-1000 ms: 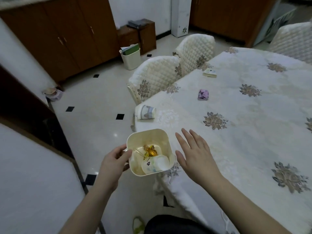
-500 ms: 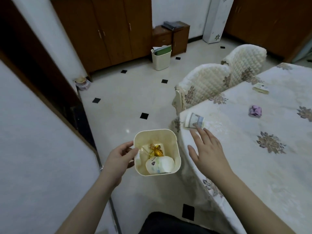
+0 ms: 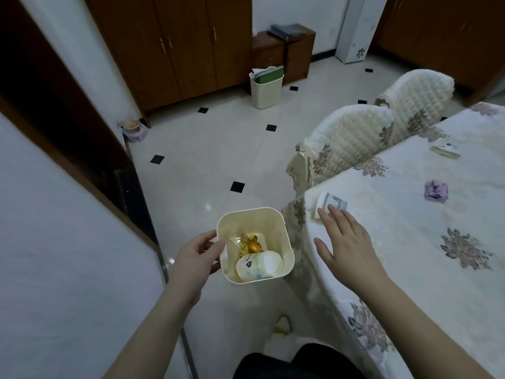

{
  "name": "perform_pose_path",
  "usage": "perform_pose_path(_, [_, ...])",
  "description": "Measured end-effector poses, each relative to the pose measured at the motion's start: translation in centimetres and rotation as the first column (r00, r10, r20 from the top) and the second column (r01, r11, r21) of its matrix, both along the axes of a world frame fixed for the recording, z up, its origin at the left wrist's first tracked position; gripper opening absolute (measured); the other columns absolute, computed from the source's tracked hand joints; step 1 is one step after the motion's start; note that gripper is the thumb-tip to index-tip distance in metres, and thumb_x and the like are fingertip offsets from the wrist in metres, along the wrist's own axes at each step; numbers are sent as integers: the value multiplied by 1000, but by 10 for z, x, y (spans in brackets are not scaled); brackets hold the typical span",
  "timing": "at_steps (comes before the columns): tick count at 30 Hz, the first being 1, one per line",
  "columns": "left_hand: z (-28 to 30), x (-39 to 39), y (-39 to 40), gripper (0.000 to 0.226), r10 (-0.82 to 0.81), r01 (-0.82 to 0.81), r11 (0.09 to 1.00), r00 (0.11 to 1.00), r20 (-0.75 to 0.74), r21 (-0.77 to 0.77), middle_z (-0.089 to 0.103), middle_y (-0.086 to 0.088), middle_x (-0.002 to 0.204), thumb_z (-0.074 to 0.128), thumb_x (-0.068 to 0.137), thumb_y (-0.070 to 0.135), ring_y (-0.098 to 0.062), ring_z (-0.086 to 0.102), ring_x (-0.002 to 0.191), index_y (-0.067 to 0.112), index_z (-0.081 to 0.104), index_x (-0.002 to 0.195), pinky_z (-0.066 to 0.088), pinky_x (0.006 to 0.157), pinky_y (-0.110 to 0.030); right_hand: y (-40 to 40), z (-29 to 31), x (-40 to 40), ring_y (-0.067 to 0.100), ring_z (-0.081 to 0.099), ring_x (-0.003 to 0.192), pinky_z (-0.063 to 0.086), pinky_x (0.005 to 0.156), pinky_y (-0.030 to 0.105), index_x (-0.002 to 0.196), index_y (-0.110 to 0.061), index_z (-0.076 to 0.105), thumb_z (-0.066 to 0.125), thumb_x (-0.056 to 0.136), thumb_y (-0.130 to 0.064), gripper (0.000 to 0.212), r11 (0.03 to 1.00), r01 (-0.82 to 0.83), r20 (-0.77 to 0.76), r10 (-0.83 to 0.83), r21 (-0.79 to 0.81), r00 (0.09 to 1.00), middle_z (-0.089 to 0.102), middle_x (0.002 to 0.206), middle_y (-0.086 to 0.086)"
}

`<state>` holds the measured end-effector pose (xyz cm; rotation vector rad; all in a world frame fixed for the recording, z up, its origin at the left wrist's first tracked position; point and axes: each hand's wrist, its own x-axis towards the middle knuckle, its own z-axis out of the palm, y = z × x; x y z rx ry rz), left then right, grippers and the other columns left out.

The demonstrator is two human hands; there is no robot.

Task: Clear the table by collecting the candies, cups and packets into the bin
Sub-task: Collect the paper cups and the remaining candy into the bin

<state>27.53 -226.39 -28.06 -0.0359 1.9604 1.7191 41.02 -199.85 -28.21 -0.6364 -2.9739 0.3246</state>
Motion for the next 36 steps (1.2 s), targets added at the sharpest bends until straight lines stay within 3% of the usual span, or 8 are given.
perform_pose_path(6, [2, -43, 45, 31, -42, 42, 999, 999, 16, -25, 67, -29, 113, 62, 97, 15, -38, 70, 102, 14, 66, 128, 61, 74, -32, 42, -16, -35, 26, 21, 144, 24, 113, 45, 149, -23, 26, 46, 93, -43, 62, 999, 29, 8, -29, -41, 1000, 25, 157, 4])
perform_pose_path(14, [13, -91, 95, 28, -134, 133, 988, 991, -10, -73, 73, -20, 104, 62, 97, 14, -27, 74, 91, 16, 69, 124, 62, 70, -28, 91, -35, -81, 28, 23, 143, 23, 113, 43, 148, -20, 29, 49, 92, -45, 64, 994, 70, 38, -67, -85, 997, 28, 156, 6])
perform_pose_path(22, [8, -137, 126, 25, -245, 246, 964, 969, 20, -101, 76, -13, 99, 62, 96, 15, -20, 75, 84, 19, 71, 119, 60, 64, -23, 116, -50, -103, 24, 17, 145, 19, 115, 39, 150, -23, 20, 46, 91, -53, 71, 985, 132, 101, -120, -115, 988, 21, 158, 2])
perform_pose_path(26, [-5, -175, 141, 23, -360, 361, 929, 933, 31, -85, 71, -22, 101, 64, 95, 15, -23, 74, 84, 23, 74, 115, 61, 67, -28, 123, -60, -111, 23, 20, 144, 20, 114, 38, 150, -25, 22, 46, 92, -52, 69, 972, 203, 118, -189, -117, 975, 24, 157, 1])
perform_pose_path(30, [-25, -216, 157, 22, -470, 473, 878, 881, 49, -70, 75, -14, 94, 67, 94, 14, -16, 75, 81, 30, 78, 105, 60, 65, -28, 122, -72, -120, 23, 22, 143, 22, 115, 39, 150, -25, 23, 47, 92, -51, 67, 939, 316, 146, -297, -134, 944, 26, 156, 1])
perform_pose_path(32, [-33, -238, 165, 20, -532, 536, 842, 843, 75, -61, 75, -12, 91, 73, 88, 25, -18, 75, 83, 30, 78, 106, 61, 67, -30, 120, -76, -126, 23, 25, 142, 23, 114, 40, 149, -25, 26, 48, 92, -50, 66, 914, 383, 151, -364, -131, 919, 29, 155, 1])
perform_pose_path(34, [-36, -262, 173, 33, -605, 611, 791, 789, 103, -33, 74, -6, 84, 76, 72, 43, -18, 75, 82, 37, 77, 105, 61, 68, -30, 115, -78, -133, 23, 26, 142, 24, 115, 40, 148, -24, 28, 49, 92, -50, 66, 869, 478, 157, -457, -132, 875, 30, 155, 1])
perform_pose_path(36, [-40, -285, 181, 37, -674, 681, 732, 728, 125, -17, 71, -3, 80, 76, 70, 45, -16, 74, 81, 36, 77, 107, 60, 69, -28, 108, -79, -140, 22, 25, 142, 23, 115, 41, 149, -24, 27, 48, 92, -50, 66, 821, 552, 172, -529, -145, 831, 29, 155, 1])
